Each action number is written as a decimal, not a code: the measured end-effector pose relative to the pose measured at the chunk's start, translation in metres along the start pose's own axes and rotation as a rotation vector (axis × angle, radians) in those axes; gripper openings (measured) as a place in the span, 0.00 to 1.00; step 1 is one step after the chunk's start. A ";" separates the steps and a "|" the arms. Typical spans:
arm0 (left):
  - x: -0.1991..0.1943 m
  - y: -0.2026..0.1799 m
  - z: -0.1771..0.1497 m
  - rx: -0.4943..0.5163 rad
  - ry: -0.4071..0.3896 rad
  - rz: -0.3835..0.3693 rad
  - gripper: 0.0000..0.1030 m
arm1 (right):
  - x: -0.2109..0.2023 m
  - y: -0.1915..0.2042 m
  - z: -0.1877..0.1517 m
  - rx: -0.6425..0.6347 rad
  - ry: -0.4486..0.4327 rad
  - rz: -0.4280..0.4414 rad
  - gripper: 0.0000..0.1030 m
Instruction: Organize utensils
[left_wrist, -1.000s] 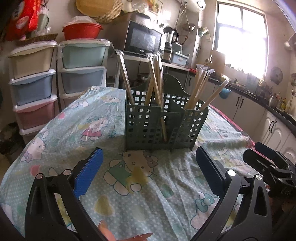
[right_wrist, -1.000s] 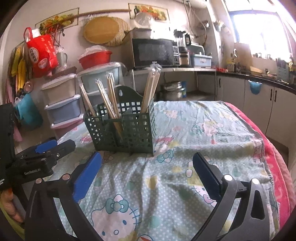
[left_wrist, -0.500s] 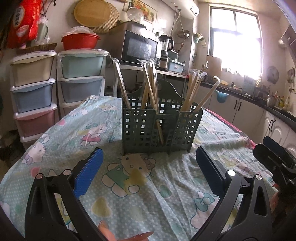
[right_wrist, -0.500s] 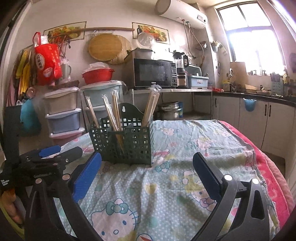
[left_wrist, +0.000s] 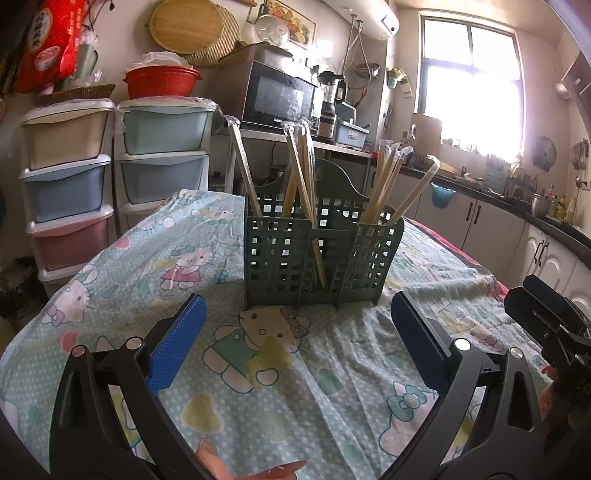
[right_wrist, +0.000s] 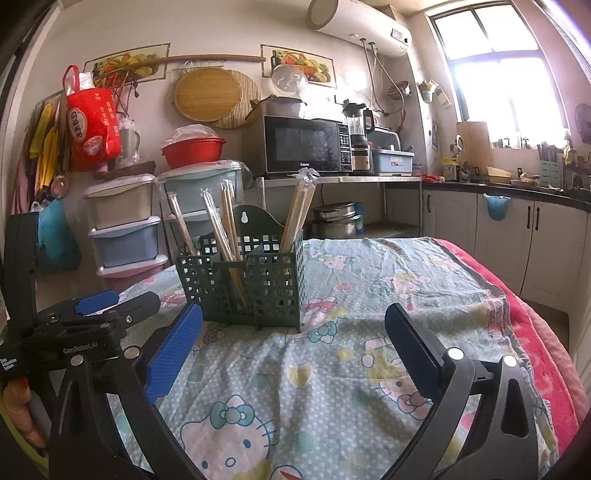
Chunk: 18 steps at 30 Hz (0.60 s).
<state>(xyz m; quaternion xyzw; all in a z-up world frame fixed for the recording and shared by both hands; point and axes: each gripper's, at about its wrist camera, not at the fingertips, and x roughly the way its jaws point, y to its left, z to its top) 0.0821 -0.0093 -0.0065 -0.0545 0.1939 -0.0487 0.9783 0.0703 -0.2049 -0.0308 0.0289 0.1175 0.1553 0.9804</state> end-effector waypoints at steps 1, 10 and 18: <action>0.000 0.000 0.000 -0.001 -0.001 -0.001 0.90 | 0.000 0.000 0.000 0.000 -0.001 0.001 0.94; 0.000 0.000 0.000 -0.001 0.000 -0.001 0.90 | 0.000 0.000 -0.001 -0.005 0.000 0.003 0.94; -0.001 0.000 0.000 -0.001 -0.001 -0.001 0.90 | 0.000 0.001 -0.001 -0.005 -0.001 0.002 0.94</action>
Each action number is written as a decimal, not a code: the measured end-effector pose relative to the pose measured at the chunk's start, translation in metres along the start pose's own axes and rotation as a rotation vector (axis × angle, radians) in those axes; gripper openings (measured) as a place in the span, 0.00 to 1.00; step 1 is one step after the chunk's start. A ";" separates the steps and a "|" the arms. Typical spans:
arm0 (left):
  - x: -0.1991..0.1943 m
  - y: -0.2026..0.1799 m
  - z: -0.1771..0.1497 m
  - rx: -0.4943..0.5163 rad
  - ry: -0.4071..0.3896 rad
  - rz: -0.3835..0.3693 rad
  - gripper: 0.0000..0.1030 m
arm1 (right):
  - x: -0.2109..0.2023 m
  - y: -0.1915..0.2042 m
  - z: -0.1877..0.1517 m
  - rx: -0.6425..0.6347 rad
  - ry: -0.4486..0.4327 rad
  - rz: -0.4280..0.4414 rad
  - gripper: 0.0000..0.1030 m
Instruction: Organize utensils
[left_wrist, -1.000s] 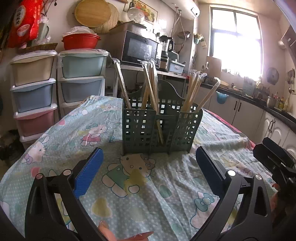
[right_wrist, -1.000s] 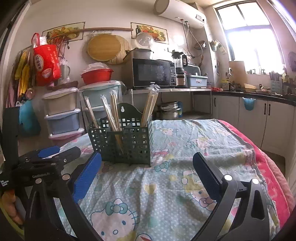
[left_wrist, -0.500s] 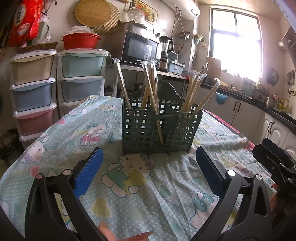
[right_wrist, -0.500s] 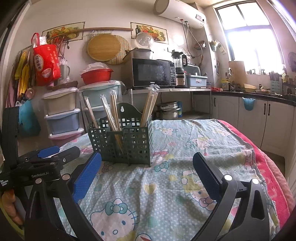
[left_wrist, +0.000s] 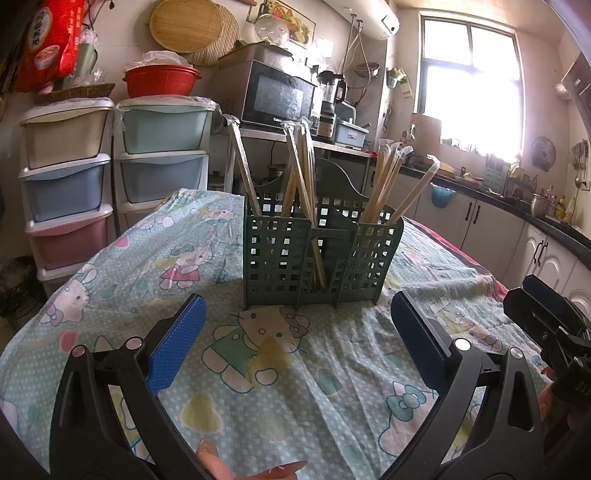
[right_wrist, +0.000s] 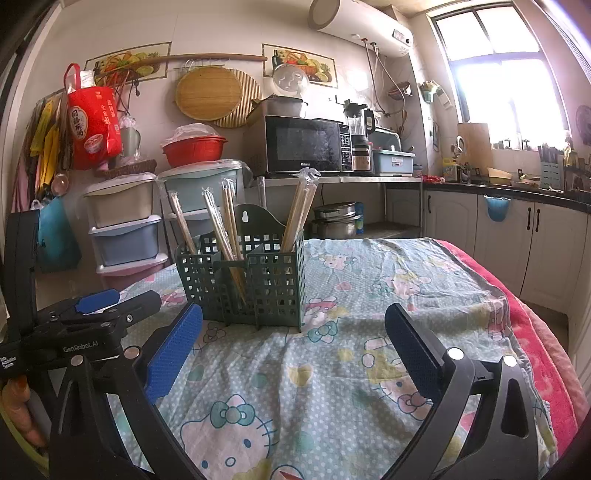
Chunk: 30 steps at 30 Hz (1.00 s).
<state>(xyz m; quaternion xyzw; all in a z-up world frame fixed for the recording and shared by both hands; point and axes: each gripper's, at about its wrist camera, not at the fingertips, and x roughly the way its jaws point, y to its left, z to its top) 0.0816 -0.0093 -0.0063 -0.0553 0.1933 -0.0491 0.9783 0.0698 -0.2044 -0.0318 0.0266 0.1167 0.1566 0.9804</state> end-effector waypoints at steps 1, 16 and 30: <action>0.000 0.000 0.000 0.000 0.000 0.000 0.90 | 0.000 0.000 0.000 0.000 0.000 0.001 0.94; 0.000 0.000 0.000 -0.001 -0.001 -0.001 0.90 | 0.000 -0.001 0.000 0.000 0.000 -0.001 0.94; 0.000 -0.002 0.000 0.000 0.002 -0.007 0.90 | 0.000 -0.003 0.000 0.002 -0.004 -0.005 0.94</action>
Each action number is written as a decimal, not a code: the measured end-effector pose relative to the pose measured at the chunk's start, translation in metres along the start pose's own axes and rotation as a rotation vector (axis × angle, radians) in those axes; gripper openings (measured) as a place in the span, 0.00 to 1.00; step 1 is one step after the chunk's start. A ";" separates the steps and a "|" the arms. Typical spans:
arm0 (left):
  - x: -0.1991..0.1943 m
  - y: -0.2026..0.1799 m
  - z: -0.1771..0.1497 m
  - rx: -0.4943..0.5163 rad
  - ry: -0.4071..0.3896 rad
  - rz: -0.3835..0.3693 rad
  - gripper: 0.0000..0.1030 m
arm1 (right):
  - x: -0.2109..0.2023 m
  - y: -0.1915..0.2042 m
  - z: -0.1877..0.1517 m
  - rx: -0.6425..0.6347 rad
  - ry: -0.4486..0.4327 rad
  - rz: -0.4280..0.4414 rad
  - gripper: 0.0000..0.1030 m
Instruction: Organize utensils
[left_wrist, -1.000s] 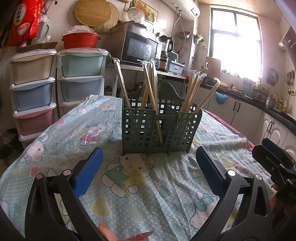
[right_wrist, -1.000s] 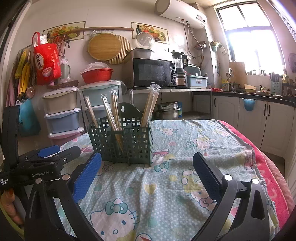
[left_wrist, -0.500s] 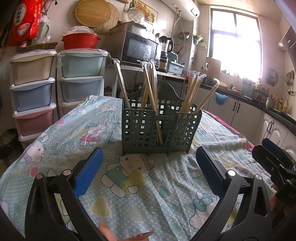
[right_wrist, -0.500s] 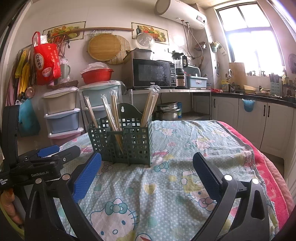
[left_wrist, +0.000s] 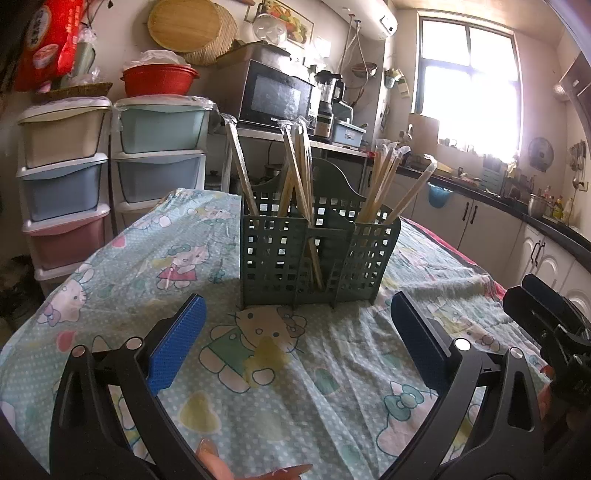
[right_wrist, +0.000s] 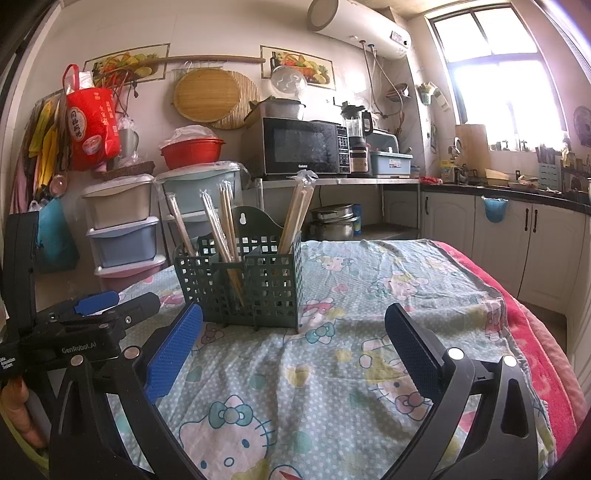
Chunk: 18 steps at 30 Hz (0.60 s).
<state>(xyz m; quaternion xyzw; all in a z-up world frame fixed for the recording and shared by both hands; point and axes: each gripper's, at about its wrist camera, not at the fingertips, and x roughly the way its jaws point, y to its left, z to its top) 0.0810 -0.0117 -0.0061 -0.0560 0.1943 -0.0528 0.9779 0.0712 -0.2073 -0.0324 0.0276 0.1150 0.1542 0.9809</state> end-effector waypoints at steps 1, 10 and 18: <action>0.000 0.000 0.000 0.000 0.000 -0.001 0.90 | 0.000 0.000 0.000 0.000 0.000 0.000 0.94; 0.006 -0.003 -0.001 0.005 0.016 0.018 0.90 | 0.000 -0.003 0.000 0.014 0.009 -0.013 0.94; 0.028 0.052 0.037 -0.014 0.149 0.178 0.90 | 0.051 -0.090 0.033 0.159 0.275 -0.202 0.94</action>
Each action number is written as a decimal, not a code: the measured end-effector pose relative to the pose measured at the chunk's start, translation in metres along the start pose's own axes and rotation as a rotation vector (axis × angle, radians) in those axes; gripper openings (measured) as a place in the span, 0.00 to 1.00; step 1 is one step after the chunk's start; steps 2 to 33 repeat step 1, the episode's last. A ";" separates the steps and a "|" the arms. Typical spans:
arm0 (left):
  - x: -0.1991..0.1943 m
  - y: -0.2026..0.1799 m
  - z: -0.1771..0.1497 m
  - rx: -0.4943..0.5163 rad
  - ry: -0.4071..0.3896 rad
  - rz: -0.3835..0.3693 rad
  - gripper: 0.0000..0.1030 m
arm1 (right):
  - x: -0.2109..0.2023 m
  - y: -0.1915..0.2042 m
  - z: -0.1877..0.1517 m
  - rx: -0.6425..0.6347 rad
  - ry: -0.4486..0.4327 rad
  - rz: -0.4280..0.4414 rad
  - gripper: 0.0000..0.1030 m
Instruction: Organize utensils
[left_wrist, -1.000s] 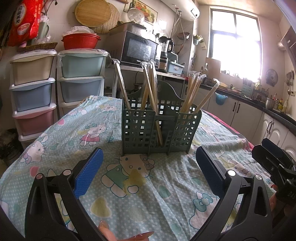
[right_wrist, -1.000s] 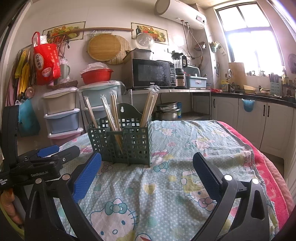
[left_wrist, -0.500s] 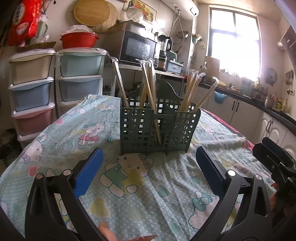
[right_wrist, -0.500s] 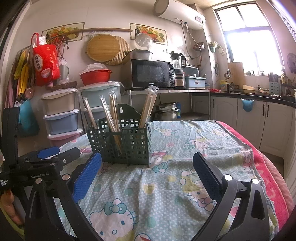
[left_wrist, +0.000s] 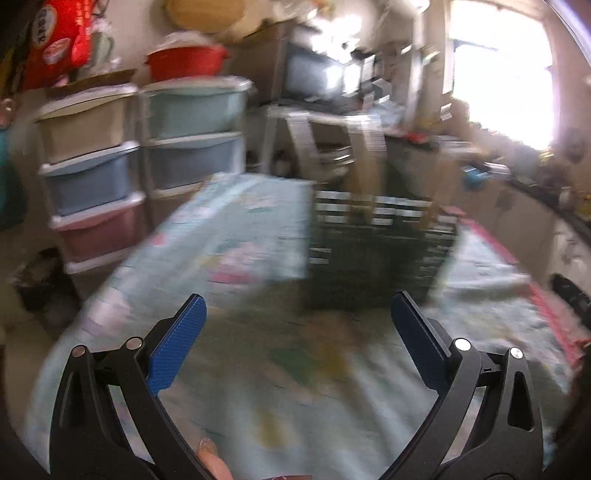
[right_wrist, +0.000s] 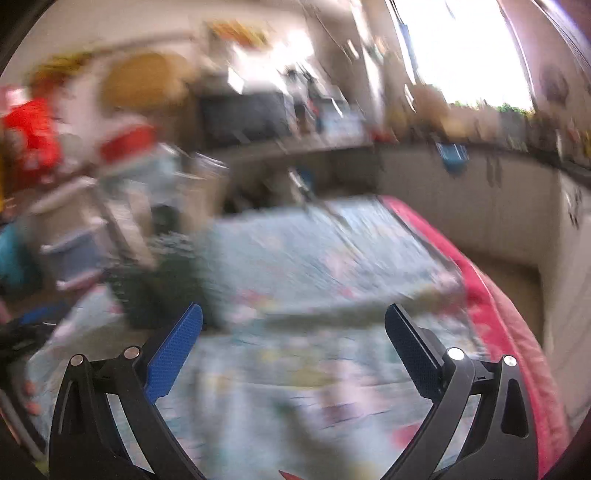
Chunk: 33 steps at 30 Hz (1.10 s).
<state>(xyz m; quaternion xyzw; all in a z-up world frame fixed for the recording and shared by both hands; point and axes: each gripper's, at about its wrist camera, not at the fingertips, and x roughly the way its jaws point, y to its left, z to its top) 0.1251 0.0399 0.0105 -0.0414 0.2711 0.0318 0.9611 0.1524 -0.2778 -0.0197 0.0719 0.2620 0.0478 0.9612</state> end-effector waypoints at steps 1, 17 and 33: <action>0.011 0.009 0.005 0.001 0.039 0.035 0.90 | 0.016 -0.012 0.007 0.010 0.070 -0.040 0.94; 0.011 0.009 0.005 0.001 0.039 0.035 0.90 | 0.016 -0.012 0.007 0.010 0.070 -0.040 0.94; 0.011 0.009 0.005 0.001 0.039 0.035 0.90 | 0.016 -0.012 0.007 0.010 0.070 -0.040 0.94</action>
